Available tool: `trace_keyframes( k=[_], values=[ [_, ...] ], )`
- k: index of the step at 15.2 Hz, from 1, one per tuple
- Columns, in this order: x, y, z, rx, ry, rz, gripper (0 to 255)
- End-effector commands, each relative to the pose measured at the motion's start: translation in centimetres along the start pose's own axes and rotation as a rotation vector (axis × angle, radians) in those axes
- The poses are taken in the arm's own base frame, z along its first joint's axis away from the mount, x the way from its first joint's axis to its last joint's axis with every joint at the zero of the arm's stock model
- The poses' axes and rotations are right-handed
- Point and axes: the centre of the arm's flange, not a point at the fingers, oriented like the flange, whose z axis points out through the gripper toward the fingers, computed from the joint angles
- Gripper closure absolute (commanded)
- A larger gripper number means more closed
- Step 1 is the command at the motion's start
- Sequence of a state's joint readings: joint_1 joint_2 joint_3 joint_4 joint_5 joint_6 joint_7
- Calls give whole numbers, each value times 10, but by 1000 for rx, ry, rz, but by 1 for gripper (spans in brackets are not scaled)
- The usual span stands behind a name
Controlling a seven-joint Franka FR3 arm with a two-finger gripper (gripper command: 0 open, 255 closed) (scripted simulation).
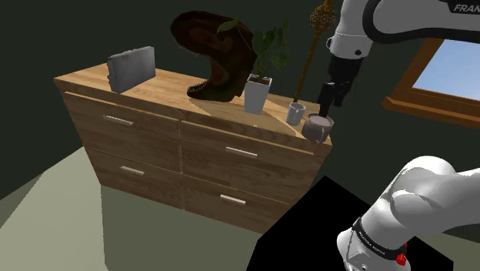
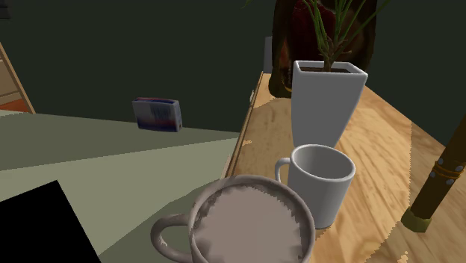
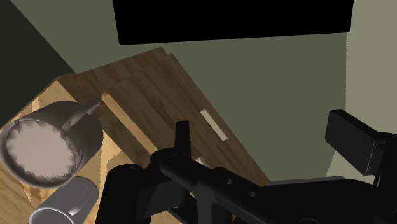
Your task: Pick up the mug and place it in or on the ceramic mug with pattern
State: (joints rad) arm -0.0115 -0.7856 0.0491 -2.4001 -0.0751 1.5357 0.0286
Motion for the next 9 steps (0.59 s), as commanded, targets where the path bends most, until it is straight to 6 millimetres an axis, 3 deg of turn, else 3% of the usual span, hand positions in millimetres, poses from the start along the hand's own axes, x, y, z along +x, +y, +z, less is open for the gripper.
trace_keyframes(
  k=[1, 9],
  values=[
    [0, 0, 0, 0, 0, 0, 0],
    [60, 82, 39, 35, 8, 10, 0]
  ],
)
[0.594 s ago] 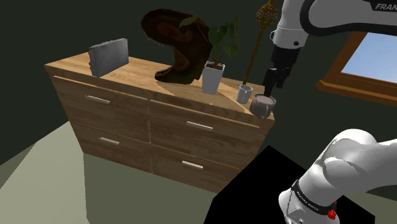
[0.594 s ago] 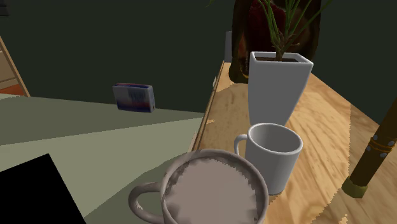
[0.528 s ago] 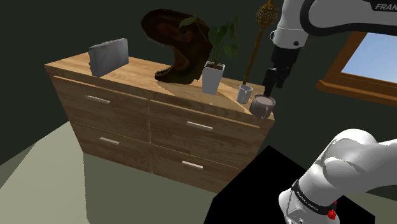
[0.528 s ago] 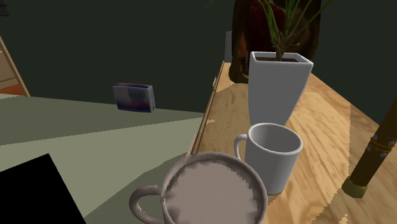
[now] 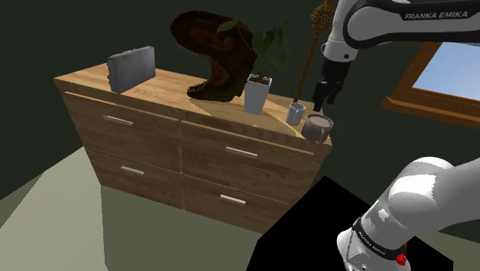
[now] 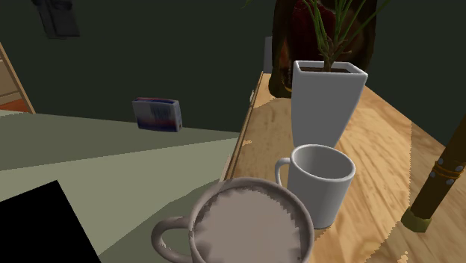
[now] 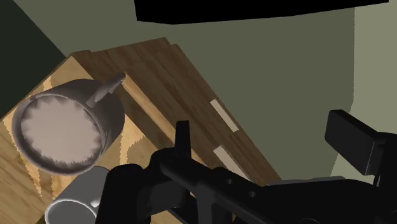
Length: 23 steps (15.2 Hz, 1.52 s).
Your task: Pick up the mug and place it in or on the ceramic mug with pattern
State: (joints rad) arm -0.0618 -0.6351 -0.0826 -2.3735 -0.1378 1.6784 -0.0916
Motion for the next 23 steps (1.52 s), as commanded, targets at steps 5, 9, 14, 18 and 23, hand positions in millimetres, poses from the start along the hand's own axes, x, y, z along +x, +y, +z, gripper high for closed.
trace_keyframes(
  k=[5, 9, 14, 18, 23],
  values=[
    [49, 62, 31, 25, 7, 7, 0],
    [79, 103, 51, 43, 10, 11, 0],
    [117, 154, 77, 65, 15, 17, 0],
    [147, 194, 98, 83, 19, 22, 0],
    [184, 245, 125, 105, 24, 28, 0]
  ],
)
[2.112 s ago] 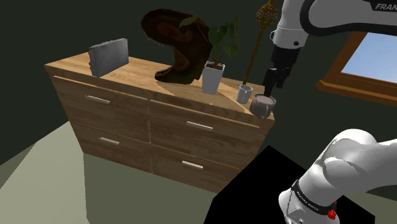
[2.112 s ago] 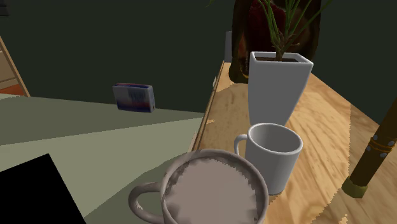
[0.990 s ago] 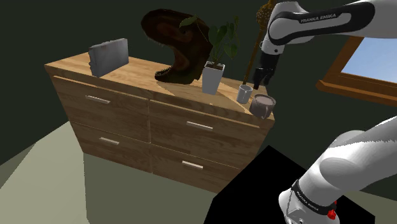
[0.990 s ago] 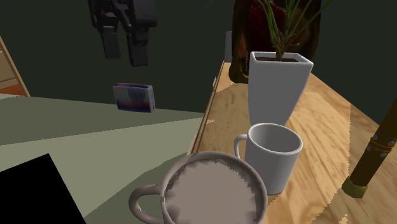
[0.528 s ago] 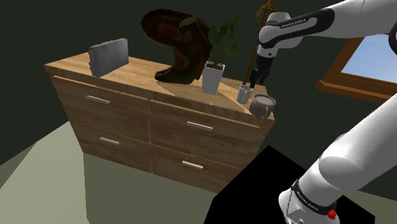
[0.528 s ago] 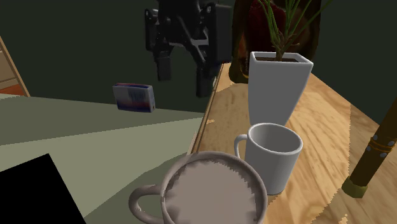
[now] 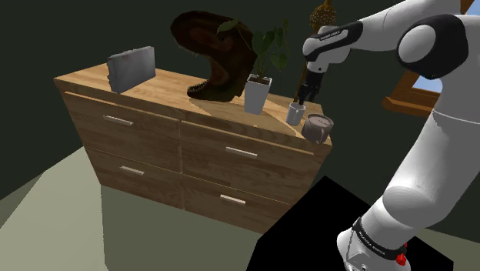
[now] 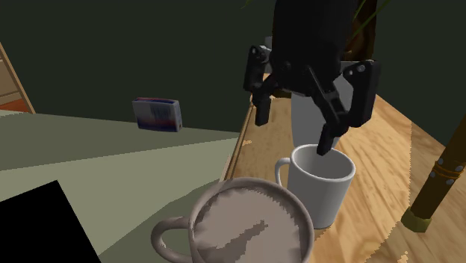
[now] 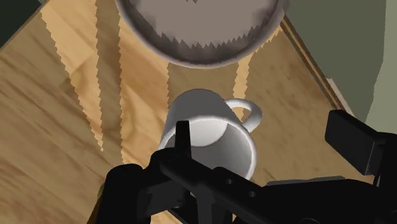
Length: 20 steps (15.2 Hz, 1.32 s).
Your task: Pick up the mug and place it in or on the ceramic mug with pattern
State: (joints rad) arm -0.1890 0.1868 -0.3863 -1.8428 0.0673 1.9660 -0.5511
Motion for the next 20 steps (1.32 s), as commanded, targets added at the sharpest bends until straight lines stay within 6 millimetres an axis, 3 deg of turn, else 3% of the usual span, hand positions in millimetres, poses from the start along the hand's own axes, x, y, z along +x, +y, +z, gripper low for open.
trace_keyframes(
  k=[1, 6, 7, 14, 20],
  values=[
    [15, 21, 8, 9, 2, 1, 0],
    [53, 73, 33, 31, 7, 7, 0],
    [55, 76, 34, 32, 7, 7, 0],
    [55, 74, 74, 32, 7, 7, 0],
    [55, 74, 74, 32, 7, 7, 0]
  ],
)
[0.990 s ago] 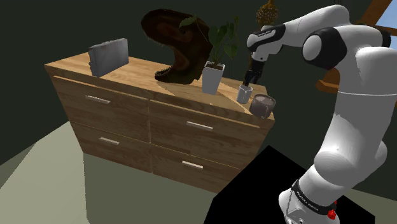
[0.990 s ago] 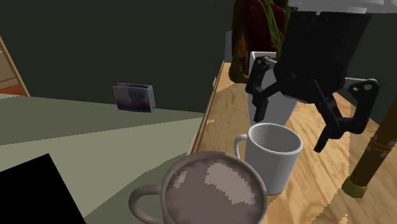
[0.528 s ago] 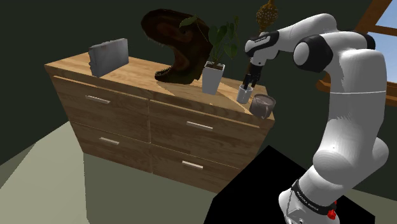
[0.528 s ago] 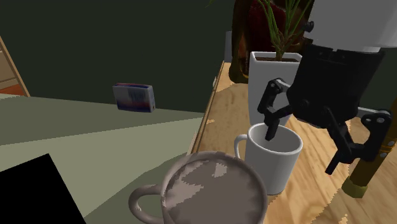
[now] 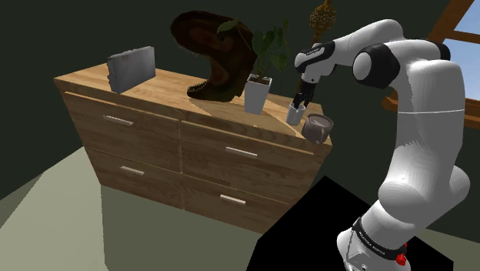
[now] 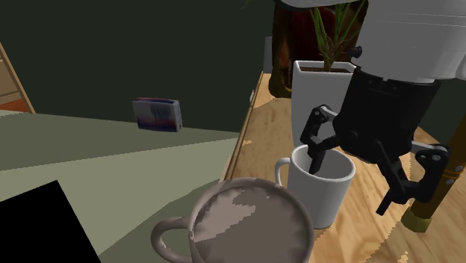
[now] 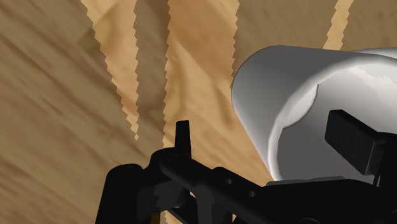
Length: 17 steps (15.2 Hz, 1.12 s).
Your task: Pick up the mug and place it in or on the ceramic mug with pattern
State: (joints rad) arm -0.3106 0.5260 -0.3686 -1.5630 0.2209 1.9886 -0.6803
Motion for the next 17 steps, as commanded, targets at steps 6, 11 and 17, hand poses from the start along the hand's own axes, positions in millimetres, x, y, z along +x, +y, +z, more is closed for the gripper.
trace_keyframes(
  k=[6, 11, 17],
  values=[
    [0, 0, 0, 0, 0, 0, 255],
    [0, 0, 0, 0, 0, 0, 255],
    [-1, -1, -26, 0, 0, 0, 255]
  ],
)
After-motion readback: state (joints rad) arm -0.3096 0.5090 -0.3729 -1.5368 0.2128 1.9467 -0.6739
